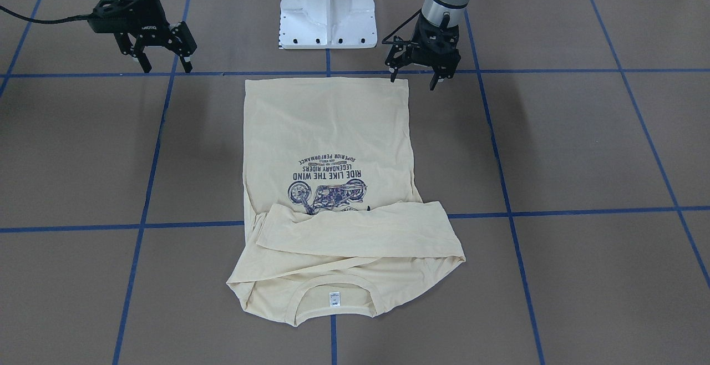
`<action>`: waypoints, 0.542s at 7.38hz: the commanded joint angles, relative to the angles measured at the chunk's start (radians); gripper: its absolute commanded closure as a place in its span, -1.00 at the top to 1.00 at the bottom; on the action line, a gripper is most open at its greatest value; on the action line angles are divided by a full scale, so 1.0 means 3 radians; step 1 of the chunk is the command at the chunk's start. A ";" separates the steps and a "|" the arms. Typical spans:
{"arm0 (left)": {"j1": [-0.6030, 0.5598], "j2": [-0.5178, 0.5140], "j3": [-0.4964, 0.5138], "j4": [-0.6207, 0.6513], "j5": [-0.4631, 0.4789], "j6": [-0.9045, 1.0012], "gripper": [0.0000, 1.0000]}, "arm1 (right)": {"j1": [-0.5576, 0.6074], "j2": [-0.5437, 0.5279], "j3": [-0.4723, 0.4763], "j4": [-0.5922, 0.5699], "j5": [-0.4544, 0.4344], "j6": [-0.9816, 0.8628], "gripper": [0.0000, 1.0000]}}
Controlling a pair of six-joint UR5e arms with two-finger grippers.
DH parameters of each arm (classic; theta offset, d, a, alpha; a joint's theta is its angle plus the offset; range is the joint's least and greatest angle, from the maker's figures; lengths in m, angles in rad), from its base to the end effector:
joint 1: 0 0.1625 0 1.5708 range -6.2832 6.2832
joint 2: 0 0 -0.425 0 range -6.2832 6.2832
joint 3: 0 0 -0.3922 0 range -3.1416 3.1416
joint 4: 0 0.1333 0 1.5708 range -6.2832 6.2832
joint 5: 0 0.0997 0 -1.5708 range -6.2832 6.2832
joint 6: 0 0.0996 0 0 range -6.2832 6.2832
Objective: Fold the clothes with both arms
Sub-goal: 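Release the sleeve and move both grippers to the hem nearest the robot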
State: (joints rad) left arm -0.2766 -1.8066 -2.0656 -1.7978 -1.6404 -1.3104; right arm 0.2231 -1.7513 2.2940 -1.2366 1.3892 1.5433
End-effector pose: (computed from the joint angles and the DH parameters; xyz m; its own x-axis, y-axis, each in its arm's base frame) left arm 0.4754 -0.2663 0.2897 0.5910 0.0992 -0.8005 0.0678 0.9828 0.1719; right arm -0.3553 -0.2357 0.3640 0.6332 0.1159 0.7653 -0.3357 0.9320 0.1366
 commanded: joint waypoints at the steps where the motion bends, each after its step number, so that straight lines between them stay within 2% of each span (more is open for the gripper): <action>1: 0.0211 0.0029 0.0028 -0.0026 0.0109 -0.0386 0.38 | -0.0043 0.0573 -0.0256 -0.0401 -0.0044 0.0158 0.98; 2: 0.0226 0.0029 0.0105 -0.0026 0.0109 -0.0524 0.18 | -0.0048 0.0728 -0.0304 -0.0500 -0.0044 0.0163 0.98; 4: 0.0232 0.0019 0.0166 -0.0031 0.0104 -0.0531 0.16 | -0.0064 0.0735 -0.0335 -0.0501 -0.0110 0.0189 1.00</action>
State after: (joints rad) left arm -0.2102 -1.7993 -2.0281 -1.8058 -1.6092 -1.4603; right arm 0.2078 -1.5439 2.2022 -1.3784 1.3692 1.5949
